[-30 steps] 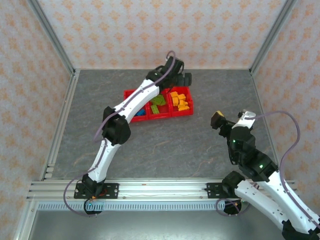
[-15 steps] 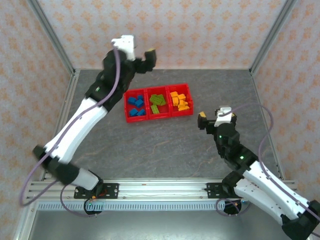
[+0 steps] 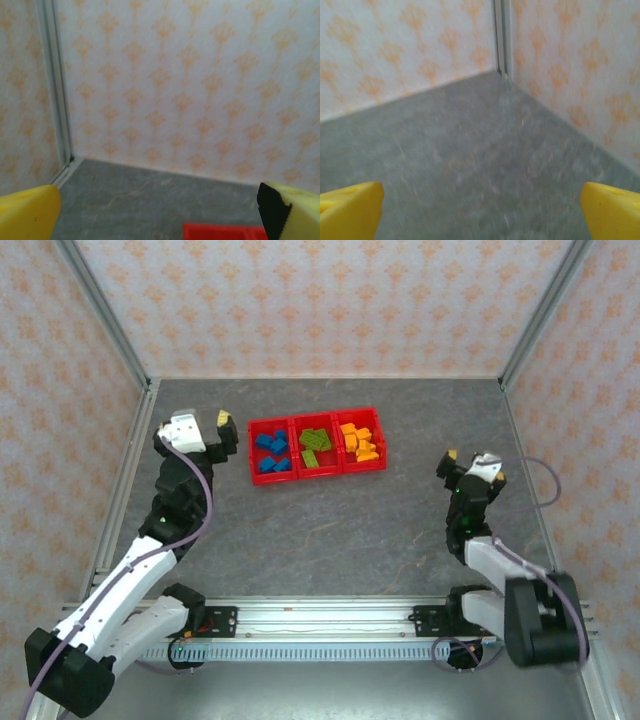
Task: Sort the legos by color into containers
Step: Reset both arms
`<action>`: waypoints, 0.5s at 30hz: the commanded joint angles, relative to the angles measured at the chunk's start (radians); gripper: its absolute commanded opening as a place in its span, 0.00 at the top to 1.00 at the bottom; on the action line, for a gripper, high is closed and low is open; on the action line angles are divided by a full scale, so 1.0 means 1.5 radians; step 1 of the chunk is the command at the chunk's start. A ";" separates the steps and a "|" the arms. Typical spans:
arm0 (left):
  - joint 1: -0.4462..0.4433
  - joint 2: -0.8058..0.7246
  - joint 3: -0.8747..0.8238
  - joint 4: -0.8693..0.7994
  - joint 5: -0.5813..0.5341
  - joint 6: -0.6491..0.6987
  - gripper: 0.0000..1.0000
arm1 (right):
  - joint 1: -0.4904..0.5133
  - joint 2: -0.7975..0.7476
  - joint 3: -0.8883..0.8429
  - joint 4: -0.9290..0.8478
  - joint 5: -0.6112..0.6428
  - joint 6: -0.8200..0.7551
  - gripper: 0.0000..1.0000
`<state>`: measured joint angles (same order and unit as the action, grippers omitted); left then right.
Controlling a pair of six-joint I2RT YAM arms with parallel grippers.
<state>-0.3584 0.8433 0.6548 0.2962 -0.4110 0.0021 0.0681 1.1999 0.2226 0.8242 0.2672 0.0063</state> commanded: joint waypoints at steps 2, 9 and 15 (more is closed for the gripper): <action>0.010 -0.064 -0.105 0.074 -0.019 0.036 0.01 | 0.015 0.105 -0.046 0.275 -0.028 -0.013 0.00; 0.046 -0.086 -0.225 0.158 -0.032 0.034 0.01 | -0.006 0.228 -0.017 0.339 -0.147 -0.041 0.00; 0.084 -0.027 -0.306 0.266 -0.029 -0.035 0.01 | -0.008 0.212 0.004 0.273 -0.133 -0.031 0.00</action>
<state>-0.2504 0.7780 0.2398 0.5568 -0.4347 0.0078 0.0616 1.5284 0.2089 1.2205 0.0814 -0.0345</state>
